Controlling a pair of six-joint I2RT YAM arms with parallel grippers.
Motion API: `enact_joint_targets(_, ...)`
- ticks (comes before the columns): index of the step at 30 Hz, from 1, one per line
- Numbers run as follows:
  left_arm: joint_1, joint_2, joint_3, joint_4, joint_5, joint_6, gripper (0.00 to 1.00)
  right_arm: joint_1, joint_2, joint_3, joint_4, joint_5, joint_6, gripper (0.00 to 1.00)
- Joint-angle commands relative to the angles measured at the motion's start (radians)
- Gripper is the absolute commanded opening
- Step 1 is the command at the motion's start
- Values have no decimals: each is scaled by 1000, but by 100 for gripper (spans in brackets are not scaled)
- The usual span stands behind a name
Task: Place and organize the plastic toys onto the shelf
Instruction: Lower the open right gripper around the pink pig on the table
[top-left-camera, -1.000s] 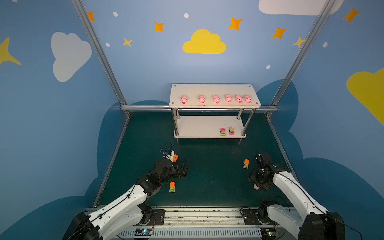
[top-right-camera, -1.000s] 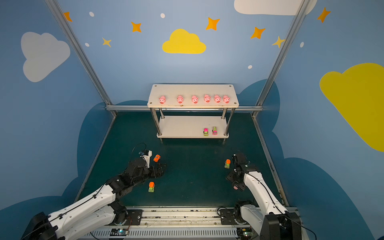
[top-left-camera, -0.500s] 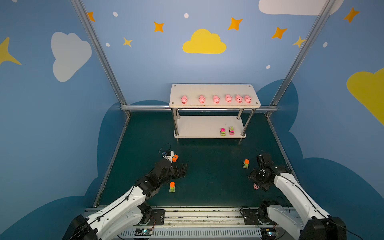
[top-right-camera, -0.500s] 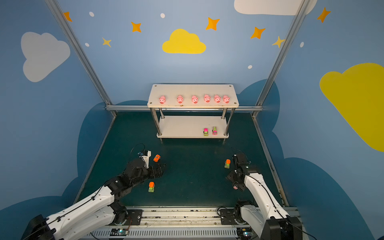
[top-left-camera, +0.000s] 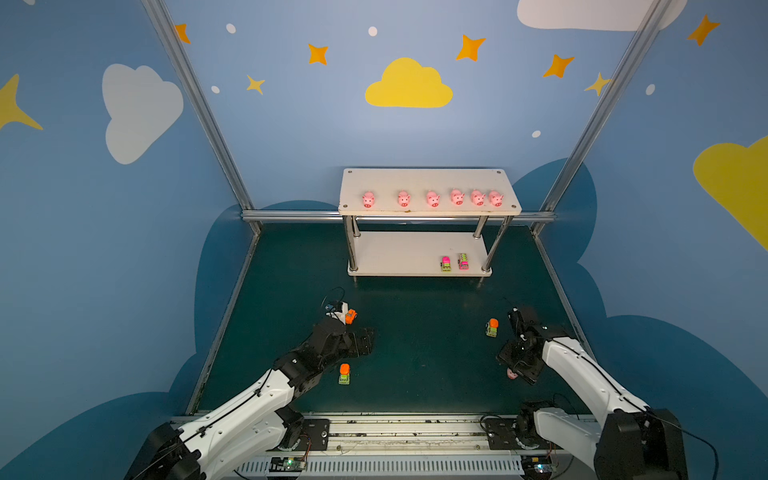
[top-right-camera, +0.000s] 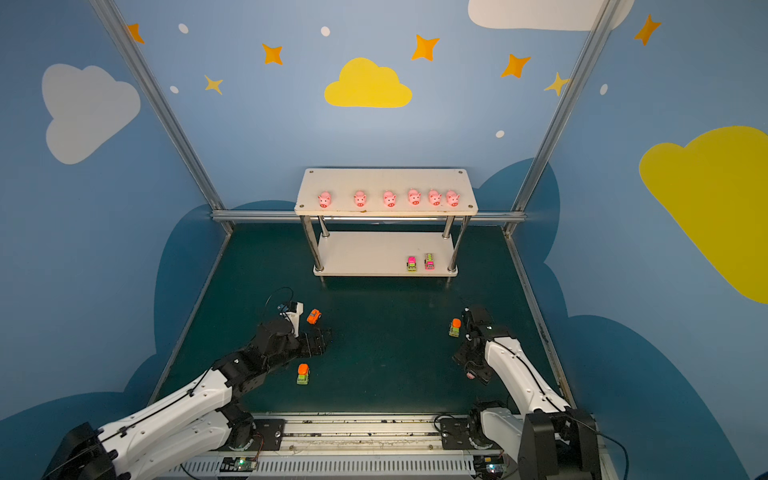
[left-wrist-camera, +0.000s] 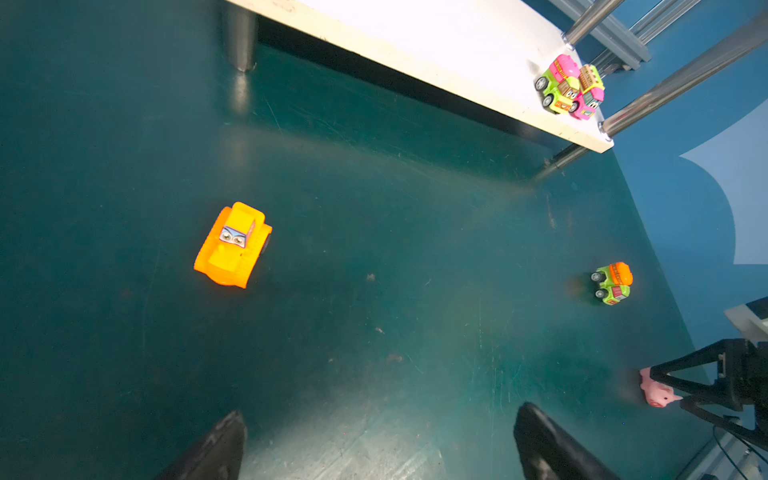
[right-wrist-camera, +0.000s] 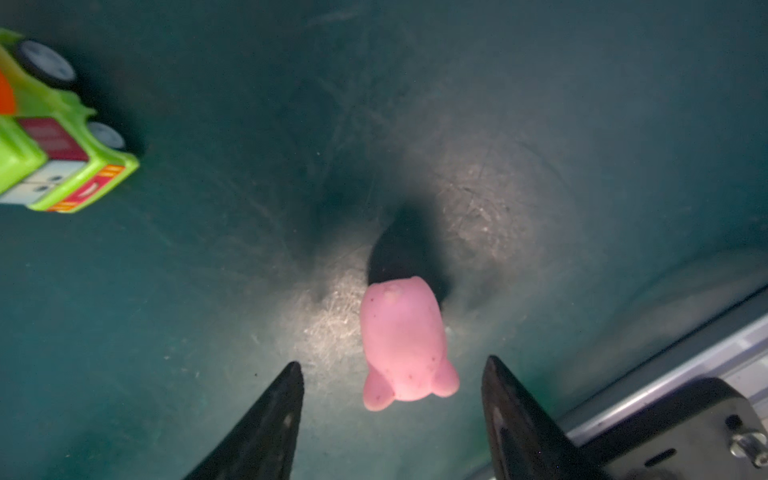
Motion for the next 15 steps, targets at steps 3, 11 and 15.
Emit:
enact_joint_targets(3, 6, 6, 10, -7, -9, 13, 100, -4, 16, 13, 8, 2, -7, 66)
enact_joint_targets(11, 6, -10, 5, -12, -4, 3, 100, 3, 32, -3, 45, -10, -23, 50)
enact_joint_targets(15, 7, -25, 3, -27, -5, -5, 100, 9, 29, -8, 55, -5, -26, 46)
